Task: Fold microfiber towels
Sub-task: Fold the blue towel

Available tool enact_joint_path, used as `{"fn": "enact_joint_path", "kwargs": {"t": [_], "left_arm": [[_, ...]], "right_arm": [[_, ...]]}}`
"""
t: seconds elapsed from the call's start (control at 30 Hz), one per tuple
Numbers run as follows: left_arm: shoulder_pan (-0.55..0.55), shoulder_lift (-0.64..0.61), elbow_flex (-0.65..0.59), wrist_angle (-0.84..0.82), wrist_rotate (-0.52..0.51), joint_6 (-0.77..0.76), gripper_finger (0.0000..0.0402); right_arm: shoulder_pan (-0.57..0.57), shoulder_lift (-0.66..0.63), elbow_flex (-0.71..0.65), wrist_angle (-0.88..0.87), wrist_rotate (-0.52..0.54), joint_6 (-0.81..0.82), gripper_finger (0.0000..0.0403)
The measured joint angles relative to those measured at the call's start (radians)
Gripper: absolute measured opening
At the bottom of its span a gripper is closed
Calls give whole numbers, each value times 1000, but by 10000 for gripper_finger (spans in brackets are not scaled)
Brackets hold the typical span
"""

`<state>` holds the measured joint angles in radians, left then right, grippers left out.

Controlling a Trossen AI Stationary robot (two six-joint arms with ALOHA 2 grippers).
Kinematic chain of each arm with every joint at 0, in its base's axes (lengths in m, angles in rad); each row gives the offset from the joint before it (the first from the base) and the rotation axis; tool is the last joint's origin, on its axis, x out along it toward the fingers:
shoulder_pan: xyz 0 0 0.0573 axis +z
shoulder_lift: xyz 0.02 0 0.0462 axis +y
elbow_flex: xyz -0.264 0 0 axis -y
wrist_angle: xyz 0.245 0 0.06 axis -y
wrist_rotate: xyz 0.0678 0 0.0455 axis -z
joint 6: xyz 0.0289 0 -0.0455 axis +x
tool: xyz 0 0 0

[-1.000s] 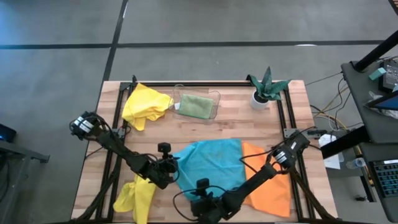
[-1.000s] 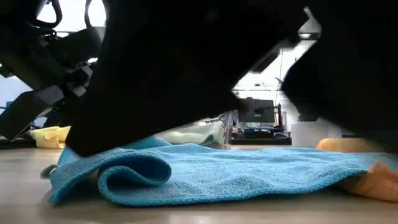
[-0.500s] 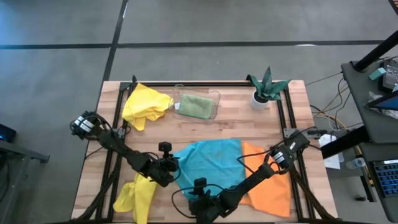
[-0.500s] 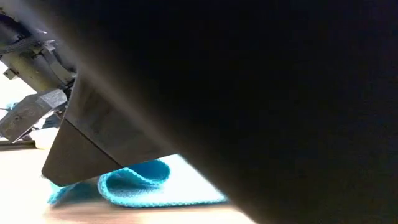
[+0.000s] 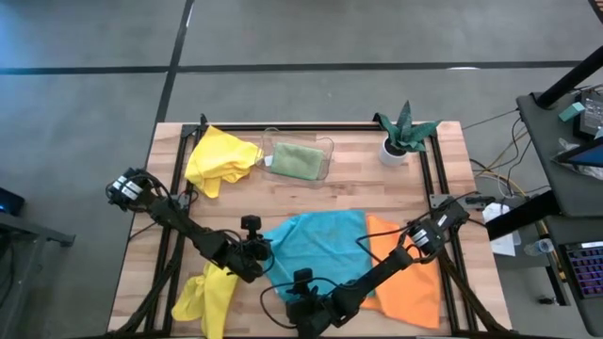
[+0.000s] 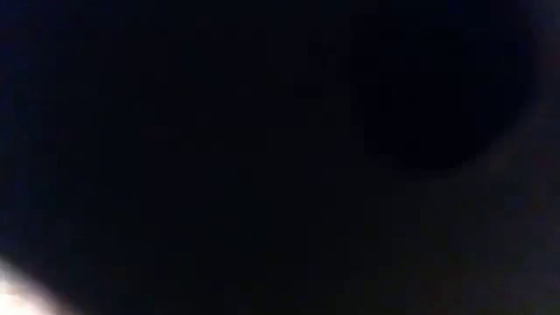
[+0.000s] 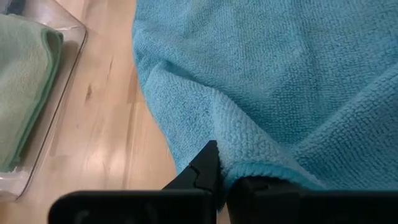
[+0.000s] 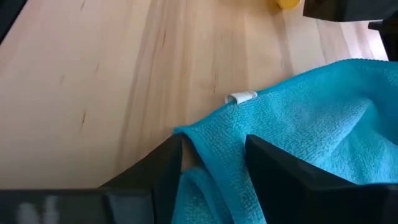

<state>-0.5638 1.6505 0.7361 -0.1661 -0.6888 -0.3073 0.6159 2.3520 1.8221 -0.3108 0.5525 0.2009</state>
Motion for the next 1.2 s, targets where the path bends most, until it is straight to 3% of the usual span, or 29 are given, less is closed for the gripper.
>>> {"fn": "enact_joint_path", "kwargs": {"t": [0.27,0.57,0.9,1.2], "left_arm": [[1,0,0,1,3,1,0],[1,0,0,0,10,0,0],[1,-22,24,-65,40,29,0],[1,-169,69,-252,15,26,0]], "right_arm": [[-7,3,-1,14,78,-16,142],[-19,3,1,50,93,-40,18],[-14,-5,77,14,144,-43,10],[1,-48,217,-158,158,-11,9]]}}
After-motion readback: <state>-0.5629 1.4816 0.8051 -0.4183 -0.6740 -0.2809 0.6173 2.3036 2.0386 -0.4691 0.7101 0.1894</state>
